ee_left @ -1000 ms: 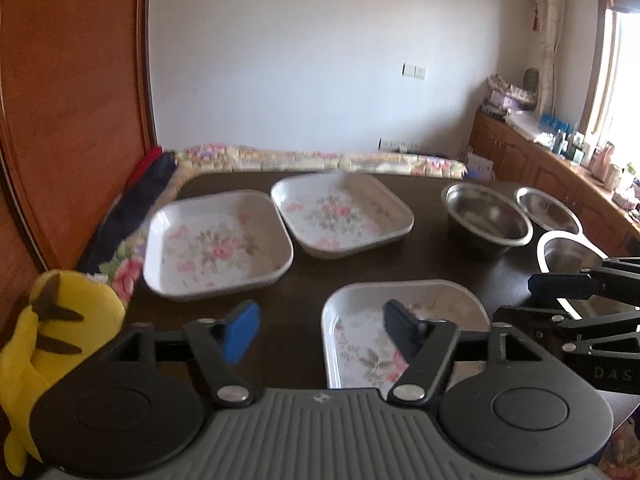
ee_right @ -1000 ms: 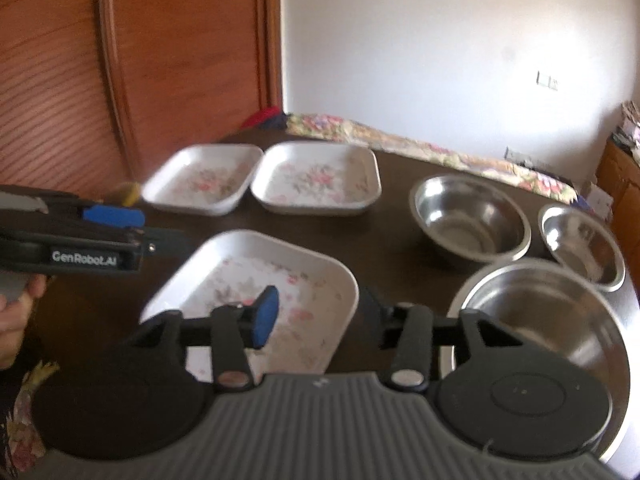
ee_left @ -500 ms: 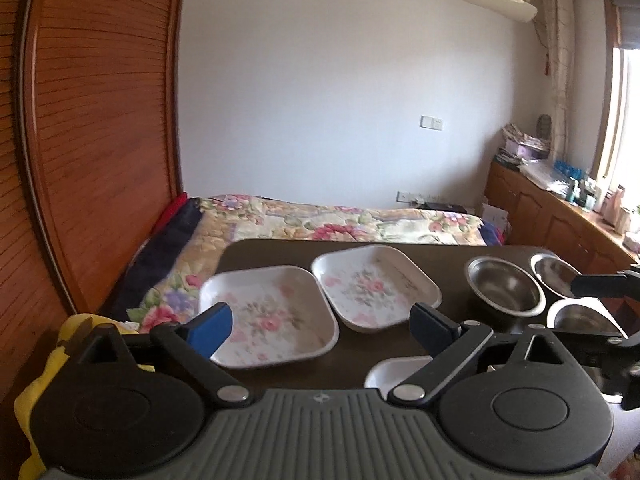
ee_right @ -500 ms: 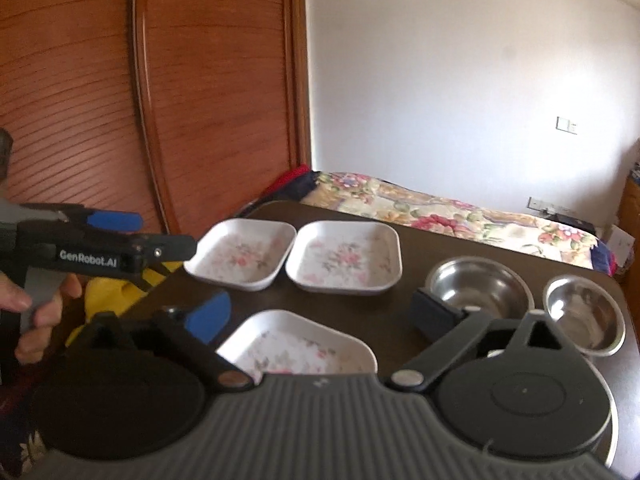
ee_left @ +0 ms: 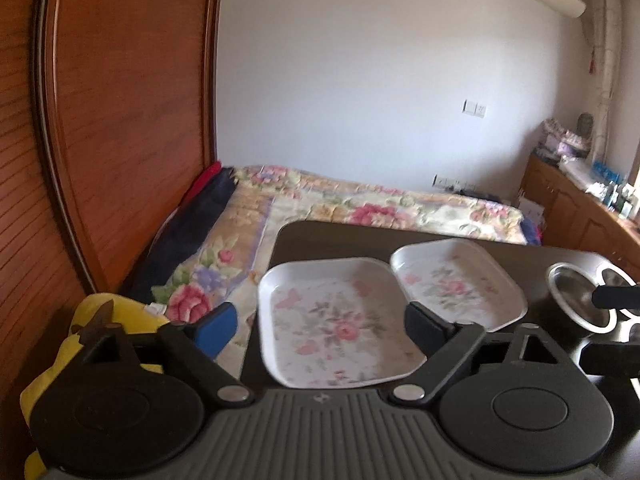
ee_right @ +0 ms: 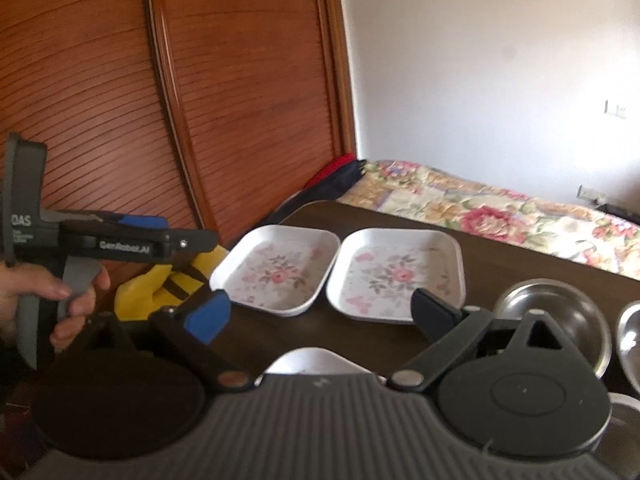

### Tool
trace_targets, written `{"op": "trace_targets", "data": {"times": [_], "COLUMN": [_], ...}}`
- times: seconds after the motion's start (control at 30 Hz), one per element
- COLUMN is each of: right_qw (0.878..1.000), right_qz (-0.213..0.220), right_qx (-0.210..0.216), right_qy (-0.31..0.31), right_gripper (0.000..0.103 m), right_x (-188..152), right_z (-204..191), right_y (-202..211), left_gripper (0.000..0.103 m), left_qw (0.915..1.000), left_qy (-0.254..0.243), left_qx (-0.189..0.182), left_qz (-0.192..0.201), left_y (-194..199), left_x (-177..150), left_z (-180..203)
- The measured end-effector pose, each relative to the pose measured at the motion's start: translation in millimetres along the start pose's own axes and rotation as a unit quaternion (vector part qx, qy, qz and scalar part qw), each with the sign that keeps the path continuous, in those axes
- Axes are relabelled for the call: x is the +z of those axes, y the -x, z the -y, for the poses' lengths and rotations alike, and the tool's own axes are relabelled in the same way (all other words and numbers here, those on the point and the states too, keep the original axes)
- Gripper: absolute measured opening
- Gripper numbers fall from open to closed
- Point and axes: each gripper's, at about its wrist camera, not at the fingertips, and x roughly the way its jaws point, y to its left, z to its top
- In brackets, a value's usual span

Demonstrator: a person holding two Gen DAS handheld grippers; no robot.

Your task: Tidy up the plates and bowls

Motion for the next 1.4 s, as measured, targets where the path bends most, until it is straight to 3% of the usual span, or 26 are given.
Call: {"op": "trace_targets", "data": {"times": [0.17, 0.33, 0.5, 0.57, 1.2, 1.27, 1.4], "right_qw": [1.000, 0.999, 0.998, 0.997, 0.996, 0.995, 0.994], "right_qz": [-0.021, -0.037, -0.054, -0.059, -0.087, -0.089, -0.096], "right_qx": [0.018, 0.028, 0.034, 0.035, 0.023, 0.022, 0.027], "right_qy": [-0.005, -0.008, -0.020, -0.022, -0.024, -0.027, -0.040], "right_gripper": [0.092, 0.083, 0.070, 0.069, 0.062, 0.058, 0.040], "right_x": [7, 16, 23, 24, 22, 22, 24], "right_z": [-2, -4, -3, -3, -4, -3, 0], "right_y": [-24, -46, -66, -72, -101, -103, -109], "left_gripper": [0.070, 0.060, 0.037, 0.033, 0.018, 0.018, 0.018], "left_qw": [0.9994, 0.9982, 0.9965, 0.9959, 0.9933, 0.9932, 0.9934], "left_qy": [0.004, 0.012, 0.024, 0.023, -0.020, -0.022, -0.022], "left_qx": [0.017, 0.027, 0.017, 0.014, -0.005, -0.007, -0.002], "left_qz": [-0.032, -0.051, -0.078, -0.087, -0.114, -0.114, -0.113], "left_y": [-29, -52, -74, -80, -101, -101, -101], "left_x": [0, 0, 6, 7, 4, 5, 3], "left_z": [-18, -35, -46, -48, -46, -47, -50]}}
